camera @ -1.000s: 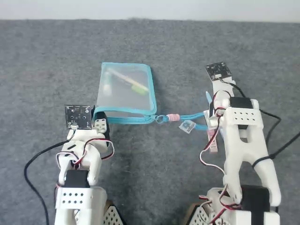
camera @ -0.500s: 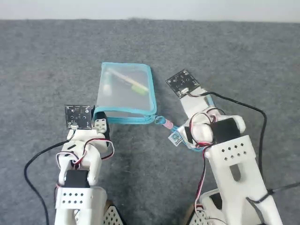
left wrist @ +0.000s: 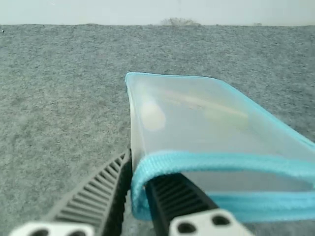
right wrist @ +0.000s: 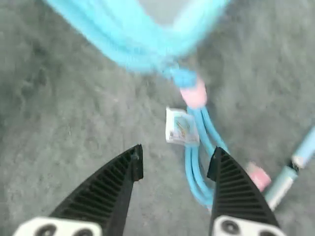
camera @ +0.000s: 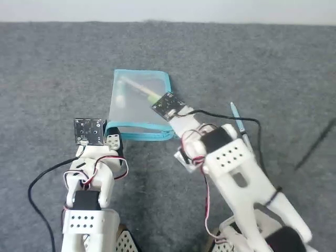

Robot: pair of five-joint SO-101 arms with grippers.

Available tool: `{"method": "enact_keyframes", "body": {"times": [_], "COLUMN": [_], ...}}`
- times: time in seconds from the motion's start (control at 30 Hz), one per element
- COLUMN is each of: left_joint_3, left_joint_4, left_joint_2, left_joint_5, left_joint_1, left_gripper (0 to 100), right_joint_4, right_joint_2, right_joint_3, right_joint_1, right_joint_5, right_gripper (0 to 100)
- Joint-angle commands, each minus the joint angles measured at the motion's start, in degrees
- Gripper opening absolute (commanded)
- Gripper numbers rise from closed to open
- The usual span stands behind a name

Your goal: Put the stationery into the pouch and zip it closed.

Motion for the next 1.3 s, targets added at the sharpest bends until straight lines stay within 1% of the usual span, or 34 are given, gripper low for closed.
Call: {"method": "enact_keyframes", "body": {"times": [0.0, 0.1, 0.17, 0.33, 0.47, 0.6, 0.73, 0.8, 0.87, 0.93, 1.07, 1.17, 1.27], "left_joint_3": [-1.0, -0.9, -0.9, -0.9, -0.8, -0.8, -0.8, -0.8, -0.8, -0.8, -0.8, -0.8, -0.8], "left_joint_4": [-2.3, -2.3, -2.3, -2.3, -2.3, -2.3, -2.3, -2.3, -2.3, -2.3, -2.3, -2.3, -2.3], "left_joint_2": [0.6, 0.6, 0.6, 0.6, 0.6, 0.6, 0.6, 0.6, 0.6, 0.6, 0.6, 0.6, 0.6], "left_joint_5": [-0.7, -0.7, -0.7, -0.7, -0.8, -0.8, -0.8, -0.8, -0.8, -0.8, -0.8, -0.8, -0.8], "left_joint_1": [0.3, 0.4, 0.5, 0.5, 0.5, 0.5, 0.6, 0.6, 0.6, 0.5, 0.5, 0.5, 0.5], "left_gripper": [1, 1, 1, 1, 1, 1, 1, 1, 1, 1, 1, 1, 1], "right_joint_4": [-8.5, -15.3, -18.0, -20.5, -18.2, -6.8, 3.7, 7.0, 7.9, 6.8, 1.6, -1.8, -3.8], "right_joint_2": [4.4, 10.2, 13.6, 21.4, 22.7, 20.9, 17.5, 15.6, 13.9, 12.1, 10.0, 10.8, 14.0], "right_joint_3": [-0.5, -3.0, -6.6, -17.3, -24.1, -27.5, -25.8, -23.3, -19.3, -14.6, -5.7, -3.3, -3.5], "right_joint_1": [0.0, 2.9, 5.4, 9.1, 10.8, 11.6, 11.7, 13.8, 16.7, 20.5, 28.2, 34.1, 36.9], "right_joint_5": [-3.6, -6.1, -7.7, -8.4, -8.4, -7.7, -3.2, -3.3, -2.6, -0.9, 7.4, 11.9, 14.3], "right_gripper": [21.7, 21.7, 21.7, 21.8, 21.9, 21.9, 21.7, 21.7, 21.7, 21.6, 21.5, 20.8, 18.0]}}
